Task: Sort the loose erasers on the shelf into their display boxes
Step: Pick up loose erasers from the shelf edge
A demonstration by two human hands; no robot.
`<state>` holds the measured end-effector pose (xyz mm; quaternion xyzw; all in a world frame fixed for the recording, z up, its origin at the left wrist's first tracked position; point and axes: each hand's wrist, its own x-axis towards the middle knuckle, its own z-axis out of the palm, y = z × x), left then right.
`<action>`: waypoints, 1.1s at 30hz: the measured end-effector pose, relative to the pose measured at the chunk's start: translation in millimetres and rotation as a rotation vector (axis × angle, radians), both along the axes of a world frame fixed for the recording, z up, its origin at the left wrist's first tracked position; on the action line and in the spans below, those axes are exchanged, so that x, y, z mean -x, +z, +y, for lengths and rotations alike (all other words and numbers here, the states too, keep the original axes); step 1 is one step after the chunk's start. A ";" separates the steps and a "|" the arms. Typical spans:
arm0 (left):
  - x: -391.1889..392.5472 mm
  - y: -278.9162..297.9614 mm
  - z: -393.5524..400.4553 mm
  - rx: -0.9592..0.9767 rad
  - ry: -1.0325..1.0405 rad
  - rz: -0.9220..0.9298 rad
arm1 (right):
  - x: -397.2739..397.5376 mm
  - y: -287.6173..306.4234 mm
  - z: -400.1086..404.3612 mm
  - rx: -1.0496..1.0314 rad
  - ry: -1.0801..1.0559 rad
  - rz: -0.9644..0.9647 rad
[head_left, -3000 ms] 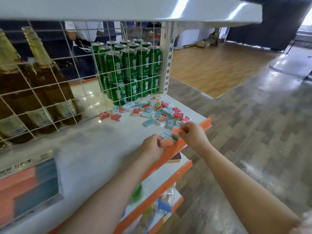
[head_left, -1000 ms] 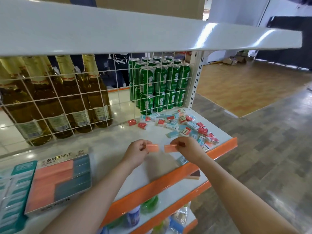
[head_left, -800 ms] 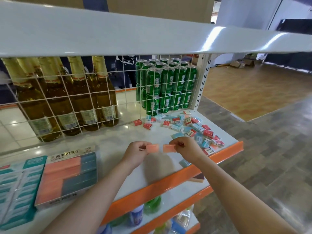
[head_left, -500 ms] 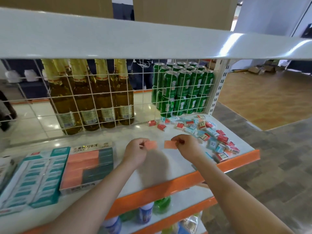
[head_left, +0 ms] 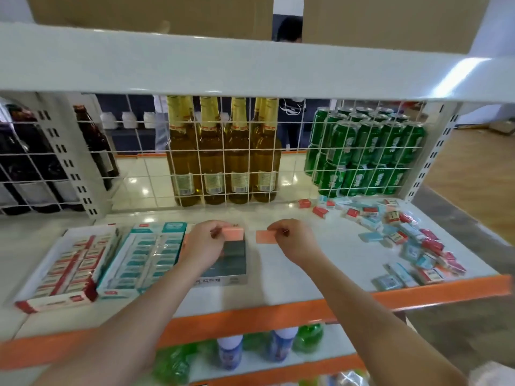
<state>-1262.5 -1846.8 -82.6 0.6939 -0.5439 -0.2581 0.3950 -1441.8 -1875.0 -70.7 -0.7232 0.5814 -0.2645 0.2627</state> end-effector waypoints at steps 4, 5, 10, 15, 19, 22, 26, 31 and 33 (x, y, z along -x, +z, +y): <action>-25.5 0.5 10.8 -0.022 0.072 -0.057 | -26.4 0.8 4.0 -0.008 0.078 0.023; -31.3 -0.1 13.4 -0.023 0.081 -0.075 | -32.1 0.8 4.5 -0.010 0.093 0.027; -53.4 -3.0 20.9 -0.019 0.148 -0.125 | -52.3 -2.2 3.1 -0.031 0.094 0.028; -58.9 -10.3 21.4 -0.060 0.148 -0.221 | -67.0 -10.7 -0.5 -0.082 0.110 0.066; -57.0 -14.4 17.5 -0.073 0.195 -0.235 | -78.8 -17.7 -3.4 -0.115 0.097 0.087; -57.8 -17.8 13.1 -0.062 0.219 -0.267 | -87.0 -22.2 -4.3 -0.137 0.070 0.090; -55.7 -21.1 9.1 -0.051 0.209 -0.346 | -92.6 -24.1 -2.4 -0.167 0.094 0.088; -59.8 -21.9 9.1 -0.065 0.054 -0.471 | -96.2 -22.6 -1.1 -0.102 0.177 0.239; -65.6 -21.9 8.1 -0.085 0.019 -0.531 | -98.2 -22.1 -1.9 -0.094 0.196 0.304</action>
